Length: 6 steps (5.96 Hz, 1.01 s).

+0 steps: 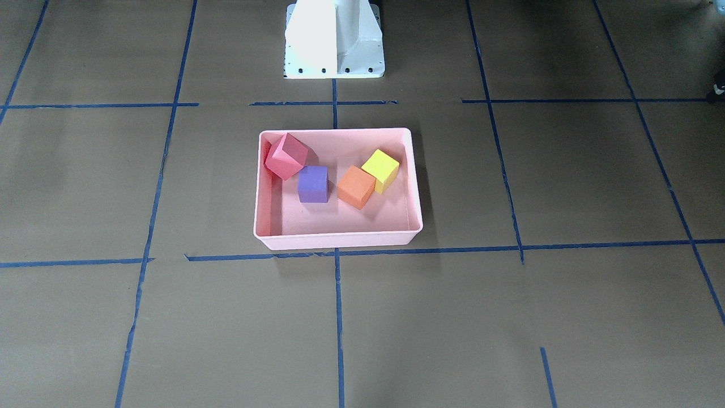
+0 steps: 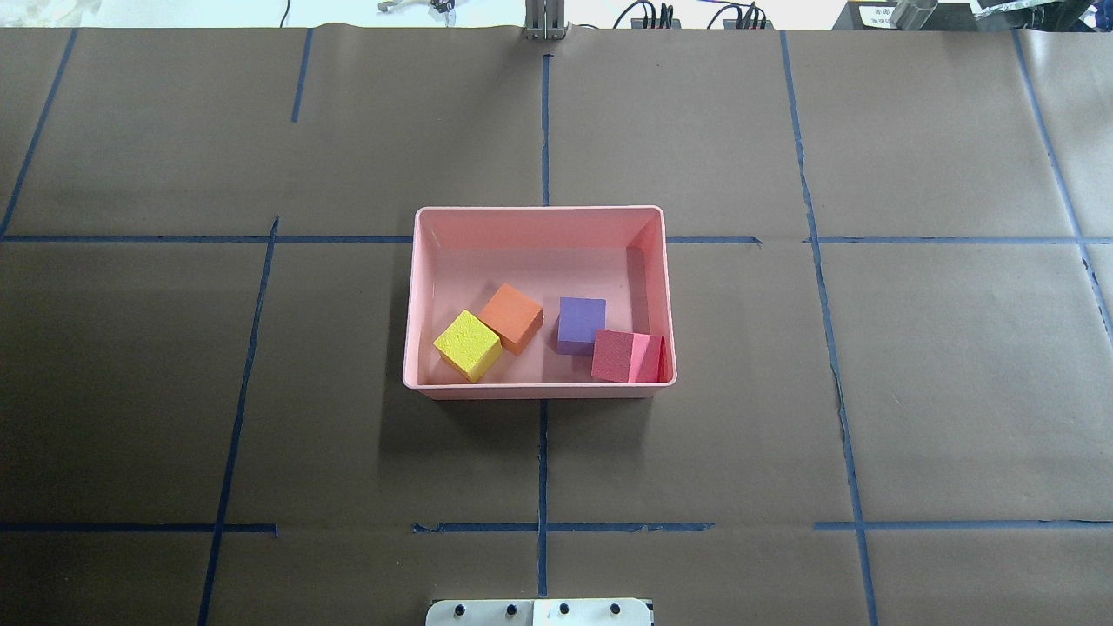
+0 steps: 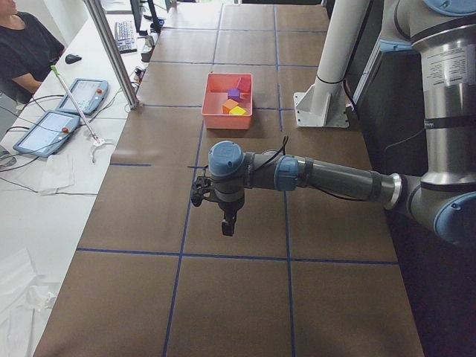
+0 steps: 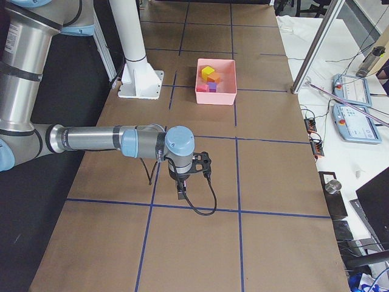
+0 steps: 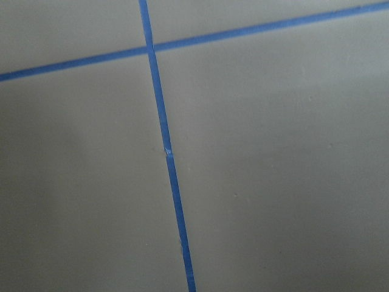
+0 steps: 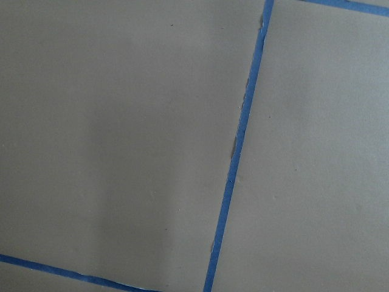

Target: Place blocks into pink bin with both arms

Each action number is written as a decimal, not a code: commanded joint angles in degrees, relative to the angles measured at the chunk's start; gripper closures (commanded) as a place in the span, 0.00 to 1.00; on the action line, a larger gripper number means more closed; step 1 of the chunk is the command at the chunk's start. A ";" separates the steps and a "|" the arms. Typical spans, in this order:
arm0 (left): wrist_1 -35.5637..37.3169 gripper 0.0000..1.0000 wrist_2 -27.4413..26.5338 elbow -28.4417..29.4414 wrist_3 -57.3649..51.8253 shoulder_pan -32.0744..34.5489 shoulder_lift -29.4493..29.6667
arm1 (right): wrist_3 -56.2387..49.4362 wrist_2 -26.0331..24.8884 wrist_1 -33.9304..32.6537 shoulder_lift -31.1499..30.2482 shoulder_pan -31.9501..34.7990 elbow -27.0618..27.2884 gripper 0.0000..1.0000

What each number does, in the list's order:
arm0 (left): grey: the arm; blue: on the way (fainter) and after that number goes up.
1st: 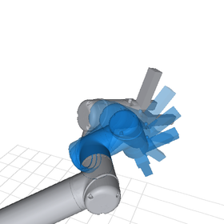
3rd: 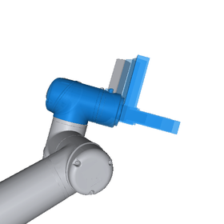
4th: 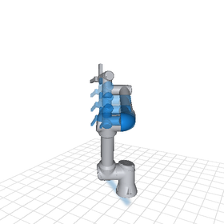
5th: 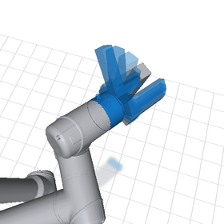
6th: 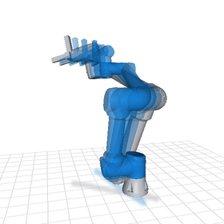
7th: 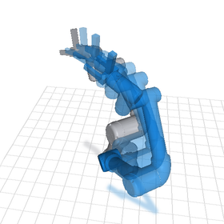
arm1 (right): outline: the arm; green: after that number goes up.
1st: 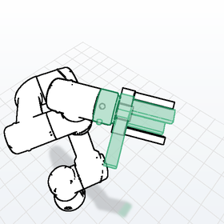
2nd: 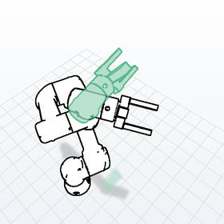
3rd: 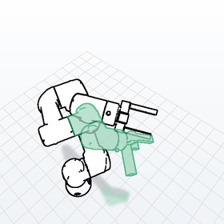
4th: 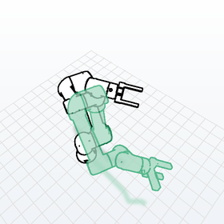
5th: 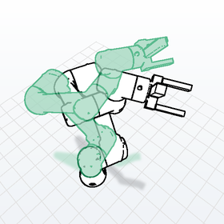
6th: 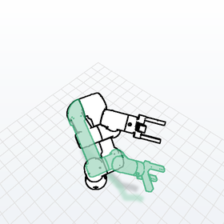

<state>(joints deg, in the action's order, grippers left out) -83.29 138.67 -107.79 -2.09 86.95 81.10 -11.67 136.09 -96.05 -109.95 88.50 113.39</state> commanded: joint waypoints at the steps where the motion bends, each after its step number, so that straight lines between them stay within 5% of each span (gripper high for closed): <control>1: -0.20 0.00 2.22 5.04 -0.02 1.73 3.71 | -0.02 -0.38 0.25 -0.96 0.00 0.34 0.00; 4: 0.58 0.00 -6.01 6.00 -1.30 1.73 5.21 | 0.15 0.05 0.34 -0.62 0.00 0.25 0.00; 6: 0.76 0.00 -5.43 6.80 -2.56 1.91 3.03 | 0.59 -0.30 0.43 0.00 0.00 0.25 0.00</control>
<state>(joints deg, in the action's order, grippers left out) -82.63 133.29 -101.26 -4.16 88.78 85.16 -11.30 135.90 -95.65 -110.30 88.51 113.65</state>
